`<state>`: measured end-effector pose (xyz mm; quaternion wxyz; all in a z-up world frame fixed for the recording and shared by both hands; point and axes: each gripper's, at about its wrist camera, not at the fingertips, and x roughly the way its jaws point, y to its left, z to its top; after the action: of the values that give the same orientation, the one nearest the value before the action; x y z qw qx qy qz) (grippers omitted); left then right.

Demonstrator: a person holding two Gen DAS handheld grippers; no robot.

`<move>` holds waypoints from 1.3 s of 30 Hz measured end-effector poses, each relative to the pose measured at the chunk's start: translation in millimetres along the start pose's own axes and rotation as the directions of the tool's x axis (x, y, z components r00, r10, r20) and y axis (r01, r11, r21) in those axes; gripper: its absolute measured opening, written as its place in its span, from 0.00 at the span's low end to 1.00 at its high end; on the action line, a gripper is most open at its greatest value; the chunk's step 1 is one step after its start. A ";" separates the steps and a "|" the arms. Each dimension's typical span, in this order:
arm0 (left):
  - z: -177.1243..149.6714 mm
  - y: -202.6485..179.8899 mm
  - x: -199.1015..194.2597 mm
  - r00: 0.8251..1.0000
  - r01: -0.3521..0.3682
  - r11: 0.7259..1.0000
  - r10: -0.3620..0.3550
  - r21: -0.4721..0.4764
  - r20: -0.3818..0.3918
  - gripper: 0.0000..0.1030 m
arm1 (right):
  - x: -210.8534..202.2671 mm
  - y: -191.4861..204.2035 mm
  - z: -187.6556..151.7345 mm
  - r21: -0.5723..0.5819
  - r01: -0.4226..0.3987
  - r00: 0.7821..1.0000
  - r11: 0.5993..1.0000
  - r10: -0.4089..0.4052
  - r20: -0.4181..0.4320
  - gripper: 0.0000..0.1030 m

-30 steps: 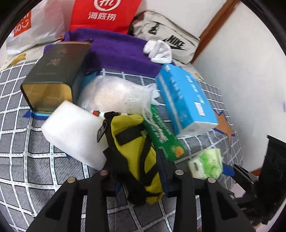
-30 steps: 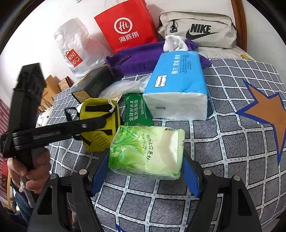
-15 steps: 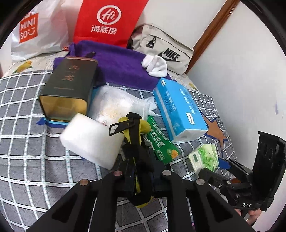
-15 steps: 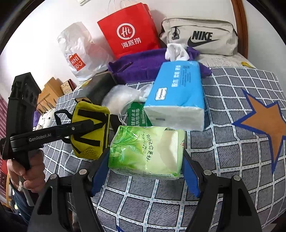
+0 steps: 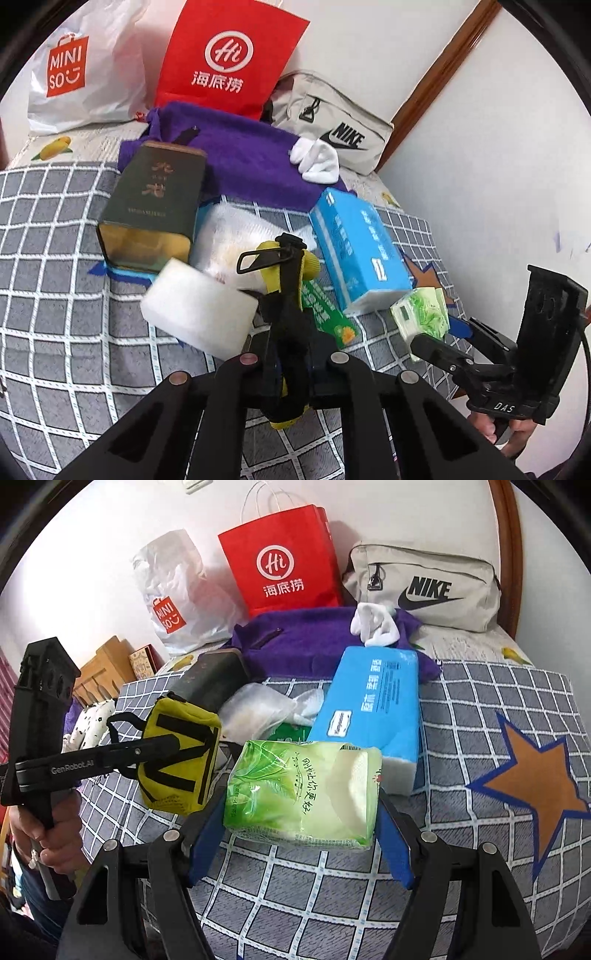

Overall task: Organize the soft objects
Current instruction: 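Lift the green tissue pack with the right gripper while the left gripper lifts the yellow pouch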

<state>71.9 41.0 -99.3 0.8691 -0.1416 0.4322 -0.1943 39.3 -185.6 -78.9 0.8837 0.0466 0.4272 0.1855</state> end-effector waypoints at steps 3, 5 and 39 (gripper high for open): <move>6.9 0.4 -4.6 1.000 -0.008 1.000 0.008 -0.001 0.015 0.08 | 0.4 0.0 7.7 -0.012 0.009 1.000 1.000 -0.008 0.005 0.72; 13.8 0.7 -7.8 1.000 -0.014 1.000 0.013 0.006 0.026 0.08 | -0.4 0.0 13.2 -0.023 0.010 1.000 1.000 -0.009 0.016 0.72; 198.9 46.1 26.2 0.982 -0.161 0.987 0.160 0.003 0.097 0.08 | 79.1 -24.2 210.7 -0.118 0.045 0.997 0.992 -0.039 0.059 0.72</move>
<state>256.7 85.2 -20.0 0.9025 -0.1108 0.3988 -0.1187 253.8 -162.9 -10.2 0.9004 -0.0100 0.3909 0.1907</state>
